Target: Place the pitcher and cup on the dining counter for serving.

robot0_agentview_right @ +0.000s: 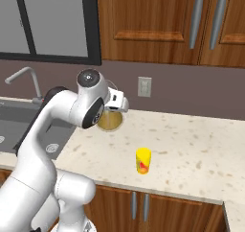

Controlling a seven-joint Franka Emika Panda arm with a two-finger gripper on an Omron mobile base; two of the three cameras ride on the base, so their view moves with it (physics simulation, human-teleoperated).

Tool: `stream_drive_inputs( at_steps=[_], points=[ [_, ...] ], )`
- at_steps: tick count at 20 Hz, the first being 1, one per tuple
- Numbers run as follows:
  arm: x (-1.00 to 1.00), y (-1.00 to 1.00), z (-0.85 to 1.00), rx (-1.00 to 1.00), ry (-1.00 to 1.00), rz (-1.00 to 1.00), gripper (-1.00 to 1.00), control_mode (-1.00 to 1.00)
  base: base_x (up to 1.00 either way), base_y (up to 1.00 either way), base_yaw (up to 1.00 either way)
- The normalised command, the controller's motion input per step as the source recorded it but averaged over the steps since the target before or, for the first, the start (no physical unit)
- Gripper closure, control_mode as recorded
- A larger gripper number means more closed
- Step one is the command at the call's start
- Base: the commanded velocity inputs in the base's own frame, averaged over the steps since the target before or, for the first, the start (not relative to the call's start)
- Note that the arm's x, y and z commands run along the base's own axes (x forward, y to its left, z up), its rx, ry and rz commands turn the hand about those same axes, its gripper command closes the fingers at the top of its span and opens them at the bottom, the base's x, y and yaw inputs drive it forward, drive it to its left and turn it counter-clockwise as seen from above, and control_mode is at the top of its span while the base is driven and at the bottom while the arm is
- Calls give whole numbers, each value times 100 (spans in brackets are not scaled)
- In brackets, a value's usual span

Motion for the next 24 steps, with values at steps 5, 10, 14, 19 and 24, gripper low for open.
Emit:
stream_drive_inputs(
  at_steps=[5, 10, 14, 19, 24],
  points=[
    [0, 0, 33, 0, 1, 0, 100, -100, 0, 0, 0],
    [-14, 1, 0, 0, 0, 3, 100, -100, 0, 0, 0],
    [0, 0, 0, 0, 0, 0, 100, 100, -53, 27, 48],
    [0, 0, 0, 0, 0, 0, 100, 100, -31, 46, 89],
    [0, 0, 0, 0, 0, 0, 100, 100, -14, 49, 100]
  ],
)
